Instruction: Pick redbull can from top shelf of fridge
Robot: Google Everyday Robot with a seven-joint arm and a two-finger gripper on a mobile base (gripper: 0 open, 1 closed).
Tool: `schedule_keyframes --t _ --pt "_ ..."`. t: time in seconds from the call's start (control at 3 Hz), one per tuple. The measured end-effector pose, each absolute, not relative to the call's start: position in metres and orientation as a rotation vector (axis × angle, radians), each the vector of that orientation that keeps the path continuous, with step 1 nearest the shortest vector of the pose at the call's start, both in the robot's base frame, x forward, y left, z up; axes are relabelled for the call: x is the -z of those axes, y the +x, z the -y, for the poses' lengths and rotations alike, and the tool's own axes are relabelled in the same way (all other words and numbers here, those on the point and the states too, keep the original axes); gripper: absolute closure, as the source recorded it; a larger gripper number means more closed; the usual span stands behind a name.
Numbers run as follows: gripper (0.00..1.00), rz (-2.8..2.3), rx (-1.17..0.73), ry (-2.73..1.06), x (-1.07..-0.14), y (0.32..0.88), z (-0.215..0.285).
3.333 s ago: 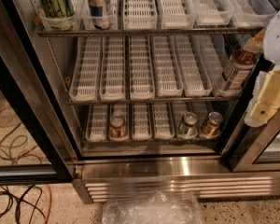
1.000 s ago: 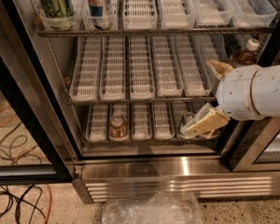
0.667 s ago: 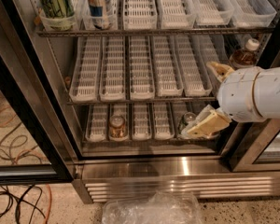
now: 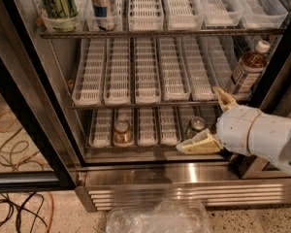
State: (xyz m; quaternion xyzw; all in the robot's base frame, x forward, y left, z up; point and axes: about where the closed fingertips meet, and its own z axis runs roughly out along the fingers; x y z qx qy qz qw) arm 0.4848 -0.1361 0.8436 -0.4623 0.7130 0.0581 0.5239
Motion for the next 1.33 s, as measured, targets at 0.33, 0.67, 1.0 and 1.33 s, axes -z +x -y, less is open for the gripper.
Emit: schedule_keyframes --t 0.33,0.67,1.0,1.33 --pt "0.0 -1.667 -0.141 -0.825 -0.83 0.508 0.173" --pt "0.0 -1.663 -0.135 -0.684 -0.82 0.512 0.196" --pt "0.0 -1.663 -0.135 -0.684 -0.82 0.512 0.196" --pt "0.0 -1.653 -0.229 -0.649 -0.814 0.51 0.186"
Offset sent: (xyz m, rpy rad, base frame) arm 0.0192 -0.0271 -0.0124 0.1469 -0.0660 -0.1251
